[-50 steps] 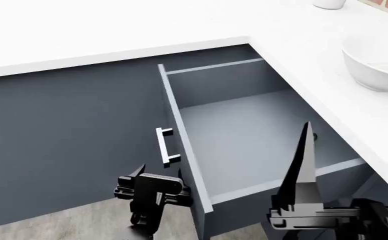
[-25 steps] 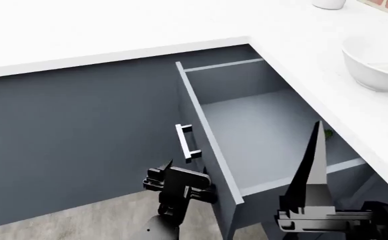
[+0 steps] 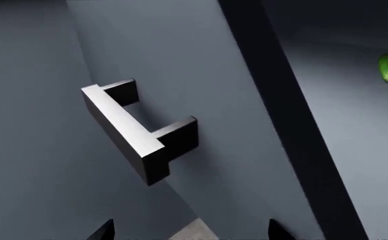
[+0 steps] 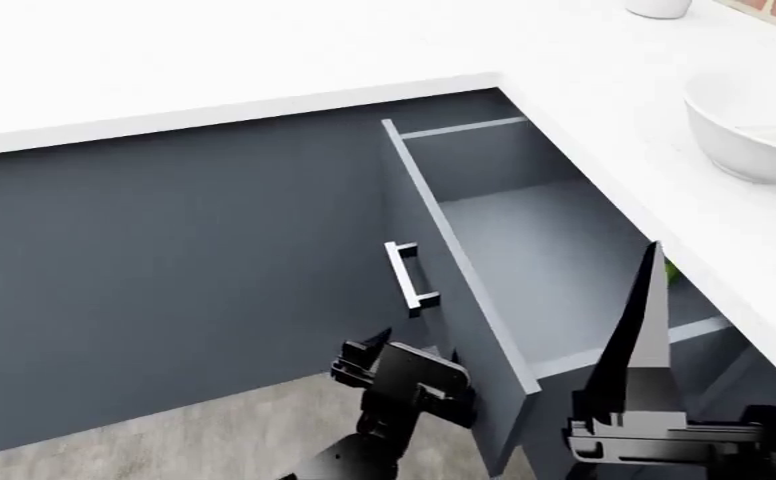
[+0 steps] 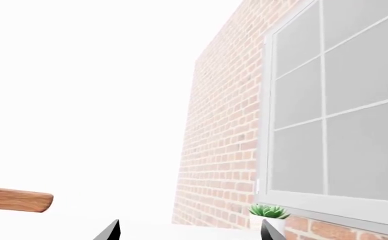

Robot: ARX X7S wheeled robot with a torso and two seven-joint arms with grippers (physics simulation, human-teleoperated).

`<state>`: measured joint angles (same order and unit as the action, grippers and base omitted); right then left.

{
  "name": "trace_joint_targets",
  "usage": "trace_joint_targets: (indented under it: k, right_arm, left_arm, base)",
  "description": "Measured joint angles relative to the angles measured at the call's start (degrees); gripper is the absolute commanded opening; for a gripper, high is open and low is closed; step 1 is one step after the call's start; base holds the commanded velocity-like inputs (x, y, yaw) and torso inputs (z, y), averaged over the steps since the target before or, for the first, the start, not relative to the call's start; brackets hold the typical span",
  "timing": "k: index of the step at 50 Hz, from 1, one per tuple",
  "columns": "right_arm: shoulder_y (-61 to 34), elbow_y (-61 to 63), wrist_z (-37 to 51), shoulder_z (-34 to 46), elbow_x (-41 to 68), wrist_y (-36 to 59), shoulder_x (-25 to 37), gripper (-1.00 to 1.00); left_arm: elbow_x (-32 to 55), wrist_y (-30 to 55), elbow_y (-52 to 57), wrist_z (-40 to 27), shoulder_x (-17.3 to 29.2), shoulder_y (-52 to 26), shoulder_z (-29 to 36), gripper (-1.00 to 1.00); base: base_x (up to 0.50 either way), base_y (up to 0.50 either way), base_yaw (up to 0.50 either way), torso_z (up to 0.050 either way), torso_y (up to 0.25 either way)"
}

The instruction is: Place the bar in the bowl and close the drawer.

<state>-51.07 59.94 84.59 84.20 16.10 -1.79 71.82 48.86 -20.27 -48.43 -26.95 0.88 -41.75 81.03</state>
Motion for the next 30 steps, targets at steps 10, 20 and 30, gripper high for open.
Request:
trace_joint_targets:
  k: [10, 20, 30]
  right_arm:
    - [-7.02, 0.03, 3.04, 8.58, -0.65, -1.70, 1.89, 1.00]
    - [-7.83, 0.04, 4.45, 10.95, -1.90, -3.57, 4.63, 1.00]
    - [-5.92, 0.05, 5.01, 10.00, -2.88, -5.13, 7.28, 1.00]
  left_arm:
    - [2.30, 1.34, 2.67, -2.43, 0.43, -1.00, 2.77, 1.00]
    - [1.56, 3.76, 6.05, -3.73, 0.64, -1.86, 4.11, 1.00]
    - [-1.02, 6.44, 9.46, -3.91, 0.56, -2.70, 5.06, 1.00]
  base:
    - [0.00, 0.00, 0.00, 0.000, 0.000]
    - [0.00, 0.00, 0.00, 0.000, 0.000]
    - [0.00, 0.00, 0.00, 0.000, 0.000]
